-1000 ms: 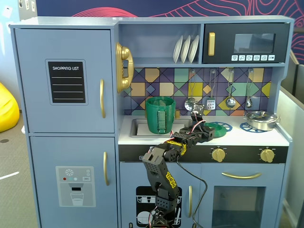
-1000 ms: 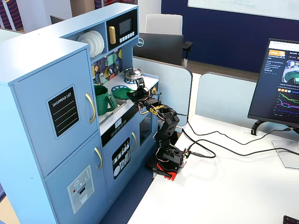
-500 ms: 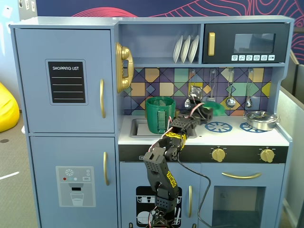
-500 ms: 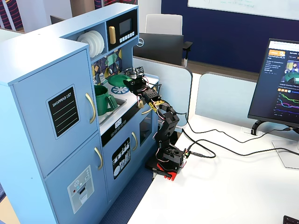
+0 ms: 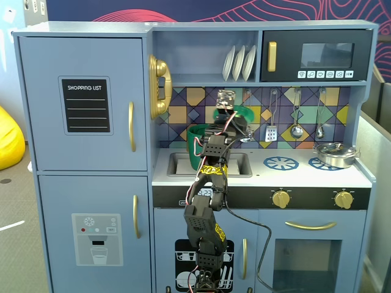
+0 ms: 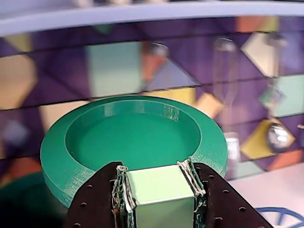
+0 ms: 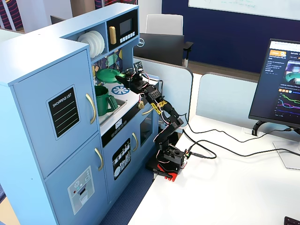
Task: Pick up the lid from the counter and put it on the green recipient
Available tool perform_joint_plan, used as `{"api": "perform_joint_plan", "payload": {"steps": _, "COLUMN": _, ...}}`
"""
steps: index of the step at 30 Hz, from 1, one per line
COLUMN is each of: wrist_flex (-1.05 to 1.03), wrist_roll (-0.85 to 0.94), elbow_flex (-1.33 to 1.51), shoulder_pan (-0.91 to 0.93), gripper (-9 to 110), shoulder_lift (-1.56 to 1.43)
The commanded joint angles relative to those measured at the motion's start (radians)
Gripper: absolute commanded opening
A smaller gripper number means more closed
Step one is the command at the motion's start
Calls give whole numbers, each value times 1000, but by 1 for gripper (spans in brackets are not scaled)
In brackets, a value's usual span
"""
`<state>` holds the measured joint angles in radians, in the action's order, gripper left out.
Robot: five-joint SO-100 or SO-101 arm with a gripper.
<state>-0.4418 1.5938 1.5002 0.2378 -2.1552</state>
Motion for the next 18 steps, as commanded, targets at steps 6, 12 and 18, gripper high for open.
{"api": "perform_joint_plan", "payload": {"steps": 6, "wrist_flex": -55, "wrist_roll": 12, "elbow_flex": -72, "shoulder_pan": -155, "gripper": 0, "shoulder_lift": -100}}
{"api": "perform_joint_plan", "payload": {"steps": 12, "wrist_flex": -48, "wrist_roll": 31, "elbow_flex": -11, "shoulder_pan": -196, "gripper": 0, "shoulder_lift": -109}}
{"api": "perform_joint_plan", "payload": {"steps": 18, "wrist_flex": -12, "wrist_roll": 40, "elbow_flex": 21, "shoulder_pan": -198, "gripper": 0, "shoulder_lift": -64}}
